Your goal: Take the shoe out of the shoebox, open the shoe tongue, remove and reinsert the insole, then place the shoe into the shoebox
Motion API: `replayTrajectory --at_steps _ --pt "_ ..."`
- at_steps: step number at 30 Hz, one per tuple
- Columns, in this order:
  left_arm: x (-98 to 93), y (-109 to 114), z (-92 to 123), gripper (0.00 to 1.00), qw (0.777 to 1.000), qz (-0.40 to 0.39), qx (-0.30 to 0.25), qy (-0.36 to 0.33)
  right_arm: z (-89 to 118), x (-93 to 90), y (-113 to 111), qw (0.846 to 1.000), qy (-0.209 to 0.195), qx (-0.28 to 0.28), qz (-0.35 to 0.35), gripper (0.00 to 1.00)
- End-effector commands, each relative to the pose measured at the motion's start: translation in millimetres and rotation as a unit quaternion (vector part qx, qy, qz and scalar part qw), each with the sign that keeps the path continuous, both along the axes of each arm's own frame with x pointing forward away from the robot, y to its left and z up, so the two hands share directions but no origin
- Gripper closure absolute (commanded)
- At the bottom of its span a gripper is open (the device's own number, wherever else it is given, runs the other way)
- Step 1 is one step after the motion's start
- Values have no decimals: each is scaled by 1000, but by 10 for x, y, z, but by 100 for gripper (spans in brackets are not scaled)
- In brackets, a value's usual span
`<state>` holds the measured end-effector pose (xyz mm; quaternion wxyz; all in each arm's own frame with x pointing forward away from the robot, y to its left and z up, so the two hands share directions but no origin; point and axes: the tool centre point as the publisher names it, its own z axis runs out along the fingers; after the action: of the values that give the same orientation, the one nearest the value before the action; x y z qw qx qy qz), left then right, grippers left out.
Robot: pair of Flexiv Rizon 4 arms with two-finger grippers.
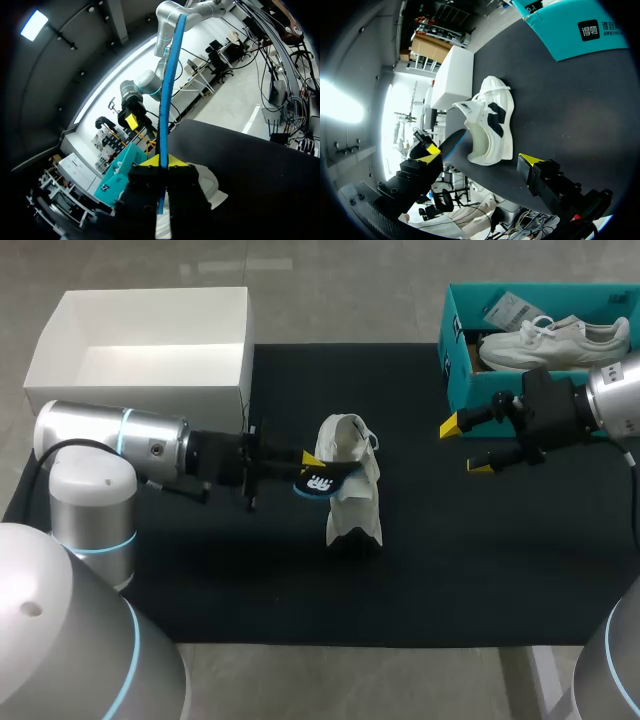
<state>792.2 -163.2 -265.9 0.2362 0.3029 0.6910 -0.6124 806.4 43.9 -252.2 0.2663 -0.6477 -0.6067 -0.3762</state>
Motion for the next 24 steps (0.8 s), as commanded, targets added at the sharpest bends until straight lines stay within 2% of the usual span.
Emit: replayTrajectory --at_steps 1,6,16,24 --pt "-55 94 45 100 1000 9 9 -4 3 -6 11 1000 1 -2 -1 0" --pt "-12 99 -35 100 1000 10 19 6 3 -6 11 1000 1 -2 -1 0" --pt "140 -39 -303 100 999 13 39 15 3 -6 11 1000 1 -2 -1 0" --pt "154 -28 -302 100 999 13 45 21 3 -6 11 1000 1 -2 -1 0"
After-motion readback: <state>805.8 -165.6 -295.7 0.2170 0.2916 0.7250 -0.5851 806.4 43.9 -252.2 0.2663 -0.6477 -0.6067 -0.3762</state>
